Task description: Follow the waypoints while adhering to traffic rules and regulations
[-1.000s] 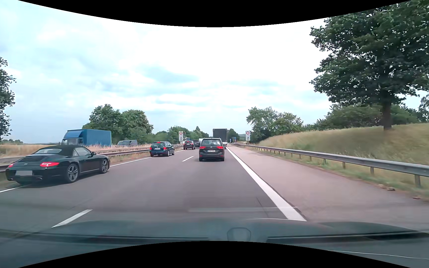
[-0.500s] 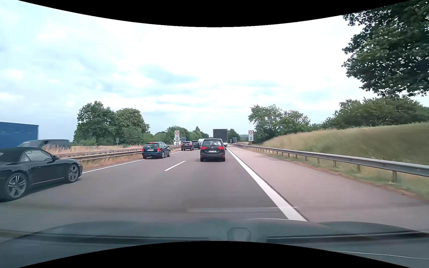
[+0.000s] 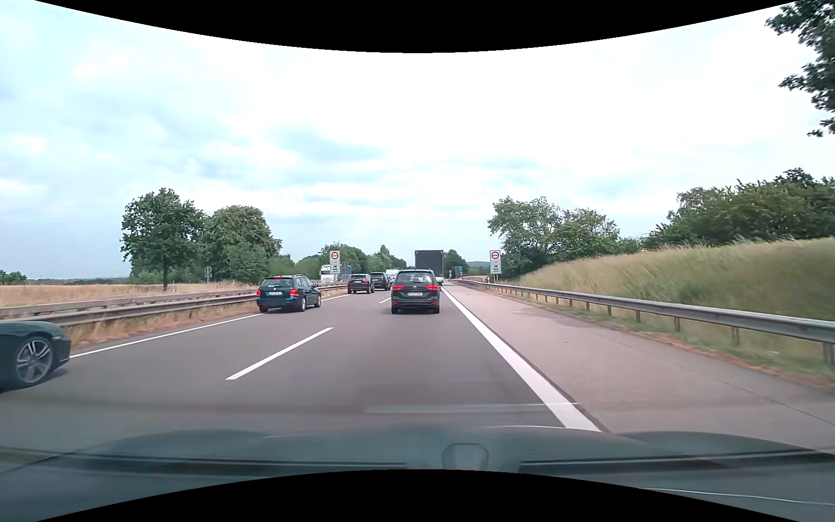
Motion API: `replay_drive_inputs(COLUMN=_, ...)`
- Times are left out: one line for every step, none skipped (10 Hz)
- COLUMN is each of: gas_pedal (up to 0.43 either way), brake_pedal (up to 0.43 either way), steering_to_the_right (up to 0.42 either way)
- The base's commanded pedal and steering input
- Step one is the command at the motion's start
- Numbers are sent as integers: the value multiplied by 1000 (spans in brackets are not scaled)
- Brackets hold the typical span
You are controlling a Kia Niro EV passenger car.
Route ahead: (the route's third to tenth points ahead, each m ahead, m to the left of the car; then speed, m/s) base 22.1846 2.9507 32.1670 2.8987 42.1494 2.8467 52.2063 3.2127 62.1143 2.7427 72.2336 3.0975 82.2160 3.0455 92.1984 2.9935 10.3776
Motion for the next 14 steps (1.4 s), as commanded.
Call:
replay_drive_inputs(gas_pedal=110, brake_pedal=0, steering_to_the_right=-3)
replay_drive_inputs(gas_pedal=110, brake_pedal=0, steering_to_the_right=-3)
replay_drive_inputs(gas_pedal=110, brake_pedal=0, steering_to_the_right=-3)
replay_drive_inputs(gas_pedal=110, brake_pedal=0, steering_to_the_right=0)
replay_drive_inputs(gas_pedal=110, brake_pedal=0, steering_to_the_right=0)
replay_drive_inputs(gas_pedal=110, brake_pedal=0, steering_to_the_right=0)
replay_drive_inputs(gas_pedal=110, brake_pedal=0, steering_to_the_right=0)
replay_drive_inputs(gas_pedal=110, brake_pedal=0, steering_to_the_right=-1)
replay_drive_inputs(gas_pedal=110, brake_pedal=0, steering_to_the_right=-1)
replay_drive_inputs(gas_pedal=110, brake_pedal=0, steering_to_the_right=-1)
replay_drive_inputs(gas_pedal=110, brake_pedal=0, steering_to_the_right=-1)
replay_drive_inputs(gas_pedal=110, brake_pedal=0, steering_to_the_right=-1)
replay_drive_inputs(gas_pedal=110, brake_pedal=0, steering_to_the_right=-1)
replay_drive_inputs(gas_pedal=110, brake_pedal=0, steering_to_the_right=-1)
